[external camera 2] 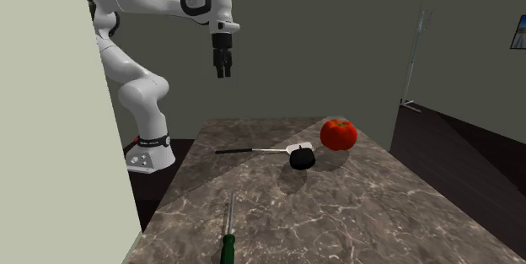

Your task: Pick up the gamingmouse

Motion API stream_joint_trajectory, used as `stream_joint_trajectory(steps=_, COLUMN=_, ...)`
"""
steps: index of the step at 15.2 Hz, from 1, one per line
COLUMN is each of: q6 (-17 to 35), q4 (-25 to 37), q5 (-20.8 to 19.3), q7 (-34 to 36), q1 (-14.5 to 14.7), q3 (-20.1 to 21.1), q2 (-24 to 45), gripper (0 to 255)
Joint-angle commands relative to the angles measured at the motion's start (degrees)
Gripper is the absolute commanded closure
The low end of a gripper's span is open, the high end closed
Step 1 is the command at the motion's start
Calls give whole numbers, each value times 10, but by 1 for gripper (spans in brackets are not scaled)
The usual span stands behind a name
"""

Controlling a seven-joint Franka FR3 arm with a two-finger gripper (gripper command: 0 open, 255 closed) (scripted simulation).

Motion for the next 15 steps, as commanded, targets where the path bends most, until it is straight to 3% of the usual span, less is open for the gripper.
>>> stream_joint_trajectory(steps=1, q6=0, q4=0, q5=0, q7=0, q1=0, q3=0, q2=0, gripper=0)
stream_joint_trajectory(steps=15, q6=240, q4=72, q5=-23, q7=196, q1=-106, q3=-11, q2=242, gripper=0)
